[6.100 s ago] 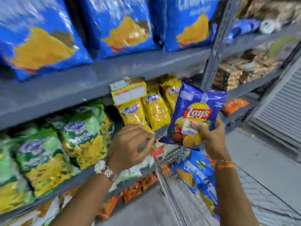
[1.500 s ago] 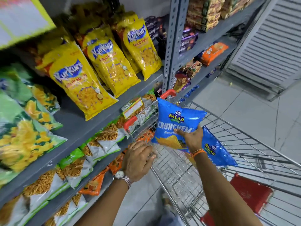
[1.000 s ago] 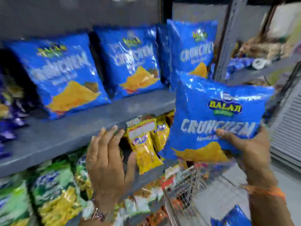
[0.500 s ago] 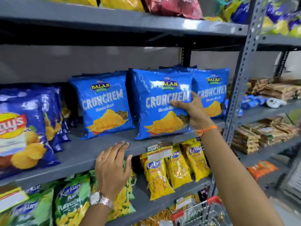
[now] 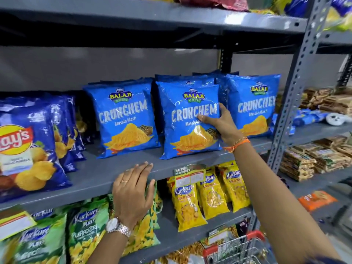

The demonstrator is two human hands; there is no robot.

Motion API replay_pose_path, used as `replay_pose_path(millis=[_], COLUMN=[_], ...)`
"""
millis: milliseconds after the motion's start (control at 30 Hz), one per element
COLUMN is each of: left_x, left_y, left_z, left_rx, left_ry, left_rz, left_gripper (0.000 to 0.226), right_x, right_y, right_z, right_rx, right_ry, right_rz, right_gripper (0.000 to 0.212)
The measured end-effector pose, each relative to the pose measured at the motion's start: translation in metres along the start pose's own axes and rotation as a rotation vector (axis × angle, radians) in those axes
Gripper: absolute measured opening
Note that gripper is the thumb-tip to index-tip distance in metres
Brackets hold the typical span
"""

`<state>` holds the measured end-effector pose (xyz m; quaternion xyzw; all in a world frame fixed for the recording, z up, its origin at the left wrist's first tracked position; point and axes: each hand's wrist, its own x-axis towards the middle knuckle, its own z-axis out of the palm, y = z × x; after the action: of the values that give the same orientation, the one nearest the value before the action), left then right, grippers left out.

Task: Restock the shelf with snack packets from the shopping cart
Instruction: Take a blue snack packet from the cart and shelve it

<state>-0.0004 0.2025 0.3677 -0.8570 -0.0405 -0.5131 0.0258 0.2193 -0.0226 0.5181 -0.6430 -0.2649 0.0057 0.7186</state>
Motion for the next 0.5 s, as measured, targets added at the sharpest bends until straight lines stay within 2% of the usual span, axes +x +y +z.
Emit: replay_pose_path(millis=[100,167,333,433,500], left_x=[0.001,0.003,-0.004,-0.019,-0.034], left_y=[0.0,0.002,0.026,0.057,0.081], left_z=[-0.003,-0.005,-0.006,0.001,0.01], left_rx=[-0.017,-0.048,-0.209,-0.356,-0.477], left_ry=[-0.029,-0.043,0.044,0.073,0.022], left_rz=[-0.002,-0.017,-0.081,0.008,0.083], left_gripper=[0.043,0.042,0.035,0.03,0.029], right_x=[-0.01,-0.022,-0.07,-0.12,-0.157], right_y=[-0.005,-0.01,-0.02,-0.017,-0.001], right_z=[-0.007,-0.015,-0.043,-0.064,-0.081], right_rx=[-0.144,-0.256,-0.349,-0.284,-0.231], right_ry=[0.037,0.088,0.217,0.277,0.381], right_rz=[0.003,-0.011,-0.077,-0.135,-0.168], right_gripper=[0.086,0.098,0.087,0.074,0.063])
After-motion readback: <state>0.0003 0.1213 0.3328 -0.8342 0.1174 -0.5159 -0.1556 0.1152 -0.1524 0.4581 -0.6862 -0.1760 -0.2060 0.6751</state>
